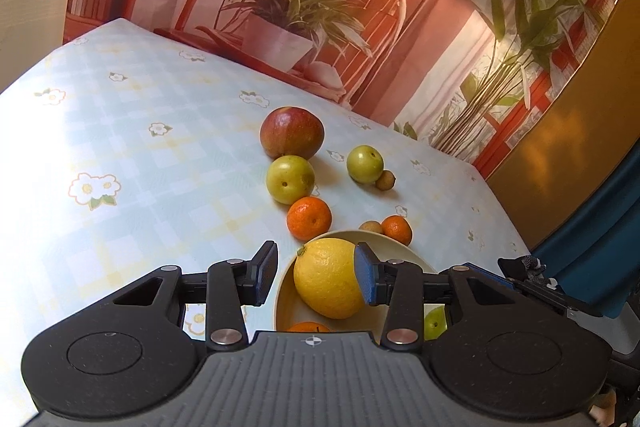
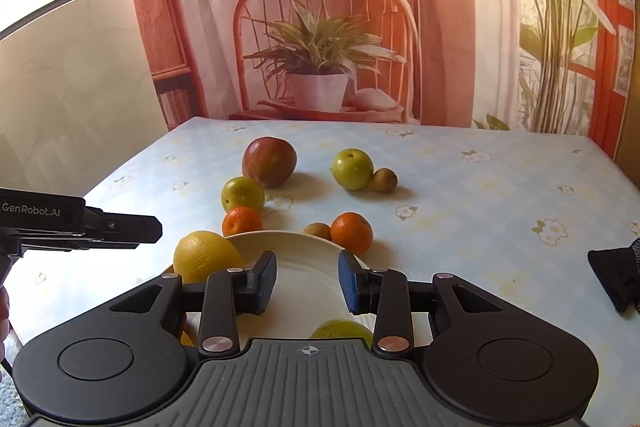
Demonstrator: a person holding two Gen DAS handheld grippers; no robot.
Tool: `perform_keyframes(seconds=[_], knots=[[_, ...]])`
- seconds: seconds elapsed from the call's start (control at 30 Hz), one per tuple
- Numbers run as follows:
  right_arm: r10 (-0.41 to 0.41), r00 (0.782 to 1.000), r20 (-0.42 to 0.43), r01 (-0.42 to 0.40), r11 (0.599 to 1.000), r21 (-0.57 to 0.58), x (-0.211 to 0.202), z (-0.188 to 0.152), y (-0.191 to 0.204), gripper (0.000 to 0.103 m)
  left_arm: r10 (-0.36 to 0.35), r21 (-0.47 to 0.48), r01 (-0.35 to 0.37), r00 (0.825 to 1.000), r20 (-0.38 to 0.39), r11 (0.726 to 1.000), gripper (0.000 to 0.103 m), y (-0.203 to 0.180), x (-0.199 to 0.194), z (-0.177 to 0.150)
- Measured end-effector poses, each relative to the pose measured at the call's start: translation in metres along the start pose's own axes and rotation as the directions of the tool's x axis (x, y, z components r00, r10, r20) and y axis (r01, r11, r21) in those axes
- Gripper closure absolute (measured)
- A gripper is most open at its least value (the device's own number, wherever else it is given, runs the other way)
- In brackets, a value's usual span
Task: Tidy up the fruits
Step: 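Open both grippers to release the grapefruit in the plate and withdraw, then move the left gripper to one tangerine while the right gripper approaches another tangerine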
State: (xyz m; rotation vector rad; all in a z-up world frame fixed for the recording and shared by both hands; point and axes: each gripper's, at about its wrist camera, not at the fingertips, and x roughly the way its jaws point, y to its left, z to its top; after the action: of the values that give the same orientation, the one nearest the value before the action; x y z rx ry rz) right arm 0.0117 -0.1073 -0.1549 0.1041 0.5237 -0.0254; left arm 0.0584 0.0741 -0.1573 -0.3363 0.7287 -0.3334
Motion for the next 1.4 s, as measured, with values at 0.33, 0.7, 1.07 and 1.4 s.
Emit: perform_keyframes(seconds=[0.33, 0.7, 1.07, 1.4], knots=[[-0.011, 1.0, 0.021, 0.011, 1.0, -0.027, -0.002, 0.011, -0.01, 0.07, 0.044, 0.055, -0.046, 0.998, 0.042, 0.997, 0.059, -0.002, -0.004, 0.017], [-0.006, 1.0, 0.015, 0.007, 0.997, -0.079, 0.02, 0.049, -0.046, 0.07, 0.082, 0.151, -0.092, 0.994, 0.066, 0.984, 0.059, -0.008, -0.001, 0.066], [0.079, 0.989, -0.128, -0.082, 0.997, -0.016, 0.078, 0.047, -0.064, 0.07, 0.046, 0.076, -0.041, 0.997, -0.063, 0.996, 0.059, -0.007, 0.049, 0.064], [0.168, 0.971, -0.171, -0.157, 0.985, 0.076, 0.1, 0.038, -0.07, 0.066, 0.031, 0.038, -0.026, 0.989, -0.141, 0.999, 0.059, -0.005, 0.079, 0.058]])
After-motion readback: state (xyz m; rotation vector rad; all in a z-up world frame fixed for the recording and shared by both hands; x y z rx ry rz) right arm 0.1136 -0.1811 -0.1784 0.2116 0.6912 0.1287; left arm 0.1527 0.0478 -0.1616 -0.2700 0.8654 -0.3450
